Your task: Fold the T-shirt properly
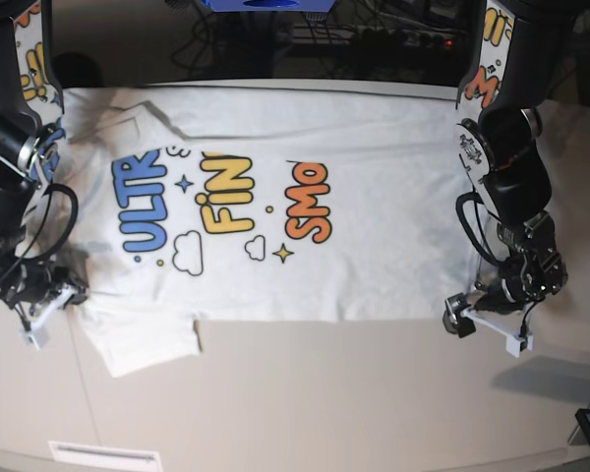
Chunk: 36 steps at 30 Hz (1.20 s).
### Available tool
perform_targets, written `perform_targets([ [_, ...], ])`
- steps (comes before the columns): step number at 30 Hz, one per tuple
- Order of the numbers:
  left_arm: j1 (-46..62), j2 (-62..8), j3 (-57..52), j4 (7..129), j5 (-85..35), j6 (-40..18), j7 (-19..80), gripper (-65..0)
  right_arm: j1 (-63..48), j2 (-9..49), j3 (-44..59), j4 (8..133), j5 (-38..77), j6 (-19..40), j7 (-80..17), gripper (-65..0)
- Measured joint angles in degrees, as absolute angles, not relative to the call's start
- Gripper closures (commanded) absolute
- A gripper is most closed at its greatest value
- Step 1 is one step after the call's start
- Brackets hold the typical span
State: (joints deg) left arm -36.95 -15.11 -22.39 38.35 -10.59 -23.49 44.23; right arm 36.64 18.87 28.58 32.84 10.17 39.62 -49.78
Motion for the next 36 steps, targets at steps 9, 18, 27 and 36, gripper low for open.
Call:
perform_targets([
  [9,-36.8,-15.3,-19.6,38.2,-10.5,-23.4,44.3,-39.8,36.6,18.9,28.6,32.8,10.2,39.6,-49.8,-0.9],
  [18,-37.5,-15.4,-17.8,36.0,-11.1,-23.9,43.4,-39.3,36.6,18.9,28.6,32.8,10.2,39.6,-49.8,-0.9],
  [27,-37.5,-15.5,-17.6,35.7,-11.0,-23.8,43.2,-19.7,36.6,18.9,28.6,32.8,10.2,39.6,-49.8,-0.9],
  [36,-37.4,-15.6,-17.6,35.5,-11.0,-23.7,43.5,0.0,36.6,18.9,28.6,32.8,10.2,39.6,-49.8,-0.9],
])
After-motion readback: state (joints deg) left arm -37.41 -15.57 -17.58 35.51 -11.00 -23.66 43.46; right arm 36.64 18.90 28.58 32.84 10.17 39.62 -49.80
